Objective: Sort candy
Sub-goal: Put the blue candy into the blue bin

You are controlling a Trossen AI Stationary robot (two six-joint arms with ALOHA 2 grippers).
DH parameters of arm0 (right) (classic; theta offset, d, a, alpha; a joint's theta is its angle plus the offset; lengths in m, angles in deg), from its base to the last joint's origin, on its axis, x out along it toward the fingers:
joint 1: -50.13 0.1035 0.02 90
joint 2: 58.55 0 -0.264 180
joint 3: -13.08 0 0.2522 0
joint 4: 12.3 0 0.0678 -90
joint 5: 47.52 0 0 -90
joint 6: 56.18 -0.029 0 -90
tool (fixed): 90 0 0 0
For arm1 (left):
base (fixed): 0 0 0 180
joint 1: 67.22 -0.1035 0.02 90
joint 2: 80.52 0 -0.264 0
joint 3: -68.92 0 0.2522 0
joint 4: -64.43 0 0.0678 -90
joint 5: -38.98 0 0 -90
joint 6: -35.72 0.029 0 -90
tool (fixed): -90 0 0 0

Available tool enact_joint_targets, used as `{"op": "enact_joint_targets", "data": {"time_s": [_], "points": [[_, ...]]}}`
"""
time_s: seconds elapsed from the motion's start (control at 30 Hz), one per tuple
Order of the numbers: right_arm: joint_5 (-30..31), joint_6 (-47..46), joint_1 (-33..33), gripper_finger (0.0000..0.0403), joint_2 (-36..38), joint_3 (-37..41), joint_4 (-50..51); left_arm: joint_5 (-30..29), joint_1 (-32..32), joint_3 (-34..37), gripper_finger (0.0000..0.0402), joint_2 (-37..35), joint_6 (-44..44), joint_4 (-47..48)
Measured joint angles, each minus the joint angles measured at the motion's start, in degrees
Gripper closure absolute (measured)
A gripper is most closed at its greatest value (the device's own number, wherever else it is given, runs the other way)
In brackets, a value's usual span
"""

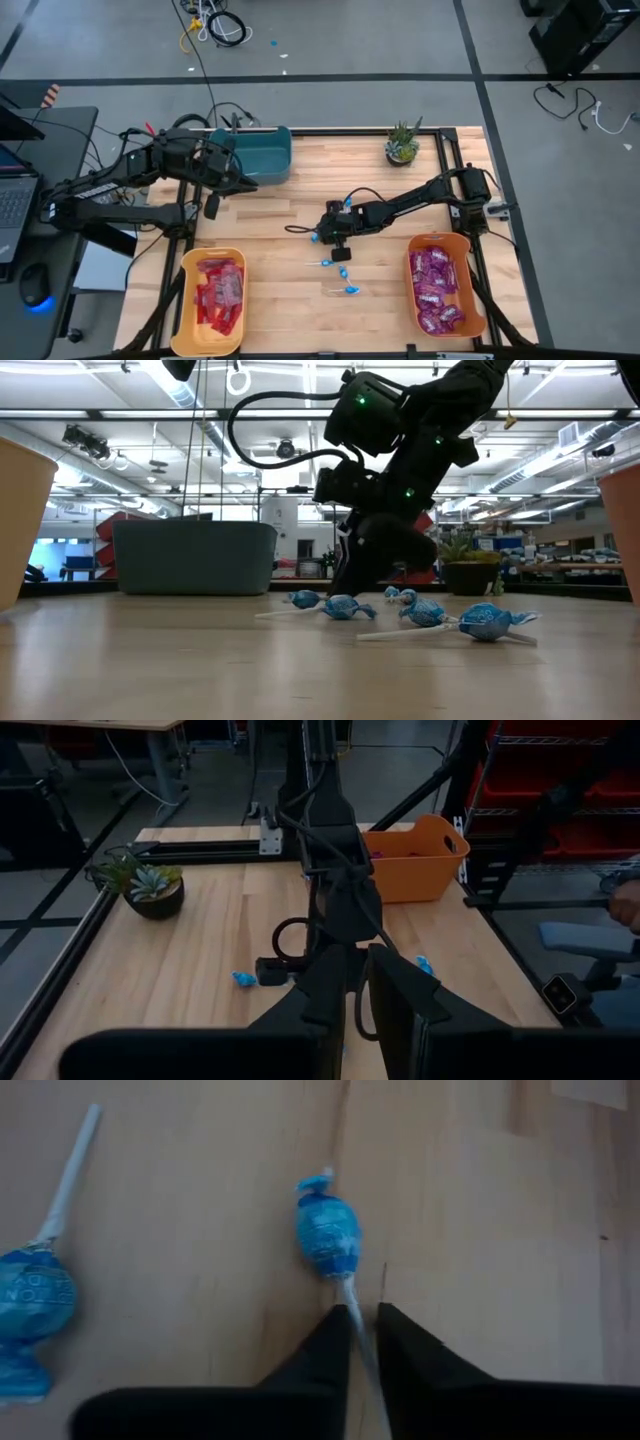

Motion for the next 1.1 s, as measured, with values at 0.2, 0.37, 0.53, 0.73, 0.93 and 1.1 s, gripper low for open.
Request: {"op": "enact_joint_targets", "data": {"time_s": [0.2, 0.37, 0.53, 0.73, 0.93, 1.1], "points": [[-0.68, -0.25, -0.01, 0.0395, 0.0, 0.0, -0.07, 0.05, 0.0, 0.0, 0.0351, 0.0, 0.0, 0.02], [-0.72, -0.81, -0.02, 0.04, 0.0, 0.0, -0.21, 0.09, 0.0, 0.0, 0.0351, 0.0, 0.0, 0.01], [-1.1, -1.58, 0.06, 0.0401, 0.97, 0.16, -1.35, 0.09, 0.0, 0.0, 0.0351, 0.0, 0.0, 0.0], [-1.15, -1.2, 0.68, 0.0402, 3.86, 0.11, -8.53, 0.09, 0.0, 0.02, 0.0351, 0.0, 0.0, 0.02], [-4.08, 0.15, 0.74, 0.0402, 4.96, 0.11, -21.32, 0.09, 0.0, 0.02, 0.0351, 0.0, 0.25, 0.04], [-8.35, 1.8, 0.92, 0.0402, 4.96, 0.11, -33.69, 0.09, 1.23, 0.02, 0.0351, 0.0, 1.36, 1.39]]}}
